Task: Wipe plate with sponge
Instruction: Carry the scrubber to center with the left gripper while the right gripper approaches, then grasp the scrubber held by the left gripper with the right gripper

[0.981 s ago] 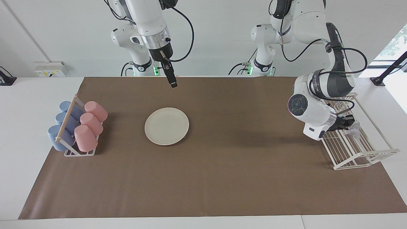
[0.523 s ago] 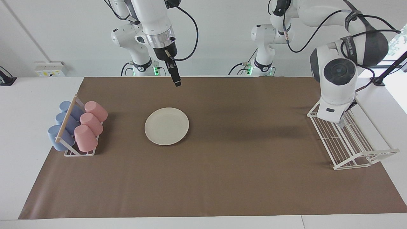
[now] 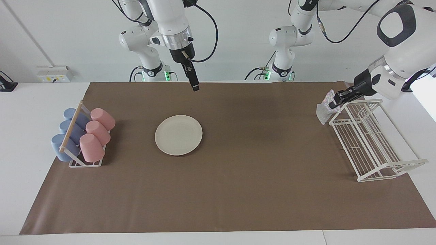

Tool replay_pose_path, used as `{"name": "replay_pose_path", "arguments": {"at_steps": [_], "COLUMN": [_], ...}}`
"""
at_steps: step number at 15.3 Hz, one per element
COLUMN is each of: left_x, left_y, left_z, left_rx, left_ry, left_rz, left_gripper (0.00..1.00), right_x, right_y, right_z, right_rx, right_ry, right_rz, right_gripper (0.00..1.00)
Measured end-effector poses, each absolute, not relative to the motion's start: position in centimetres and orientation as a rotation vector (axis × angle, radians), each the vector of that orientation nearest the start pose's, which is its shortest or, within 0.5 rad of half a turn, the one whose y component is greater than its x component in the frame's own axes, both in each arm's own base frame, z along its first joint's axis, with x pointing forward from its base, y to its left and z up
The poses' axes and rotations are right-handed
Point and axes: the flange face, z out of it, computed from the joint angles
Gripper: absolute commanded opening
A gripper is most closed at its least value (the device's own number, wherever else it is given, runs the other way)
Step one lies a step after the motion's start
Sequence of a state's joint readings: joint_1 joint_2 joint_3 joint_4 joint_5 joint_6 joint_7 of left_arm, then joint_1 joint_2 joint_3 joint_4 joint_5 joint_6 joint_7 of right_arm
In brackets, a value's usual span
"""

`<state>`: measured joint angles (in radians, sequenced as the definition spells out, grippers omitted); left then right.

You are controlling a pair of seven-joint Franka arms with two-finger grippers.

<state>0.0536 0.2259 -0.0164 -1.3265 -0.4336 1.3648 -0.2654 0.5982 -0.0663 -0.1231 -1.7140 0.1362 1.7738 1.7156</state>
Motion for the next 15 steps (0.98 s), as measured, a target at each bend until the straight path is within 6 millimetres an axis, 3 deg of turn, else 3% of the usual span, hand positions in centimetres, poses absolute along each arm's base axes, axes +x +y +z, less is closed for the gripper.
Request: {"name": "replay_pose_path", "arguments": {"at_steps": [5,8,10,11,12,13,14,15], "left_x": [58.1,54.7,51.8,50.3,48.9,47.5,46.3,45.4], "left_y": [-6.0,-7.7,-10.2,-12.1,-13.9,-15.7,-17.1,-18.1], "left_z": [56.8,53.6,51.6,50.9,50.1,49.3,48.7,48.1], "left_rx": [-3.868,-4.085,-4.186,-4.235,-4.283,-4.323,-4.356,-4.391], "left_ry": [-0.643,-0.772,-0.864,-0.878,-0.853,-0.809,-0.757,-0.689], "left_rz": [0.581,0.532,0.482,0.437,0.381,0.338,0.312,0.281], "left_gripper": [0.00,0.00,0.00,0.00,0.00,0.00,0.00,0.00], "right_x": [48.9,48.5,48.1,47.9,47.9,47.9,47.8,47.6], "right_y": [26.2,26.9,27.4,27.8,28.2,28.7,29.0,29.4], "right_z": [60.1,60.2,60.2,60.2,60.4,60.6,60.8,60.8], "right_rx": [-2.364,-2.359,-2.376,-2.372,-2.342,-2.294,-2.254,-2.229], "right_ry": [1.756,1.762,1.746,1.742,1.755,1.789,1.822,1.846], "right_rz": [0.090,0.092,0.095,0.092,0.084,0.079,0.080,0.083], "right_gripper": [1.00,1.00,1.00,0.94,0.82,0.81,0.83,1.00]}}
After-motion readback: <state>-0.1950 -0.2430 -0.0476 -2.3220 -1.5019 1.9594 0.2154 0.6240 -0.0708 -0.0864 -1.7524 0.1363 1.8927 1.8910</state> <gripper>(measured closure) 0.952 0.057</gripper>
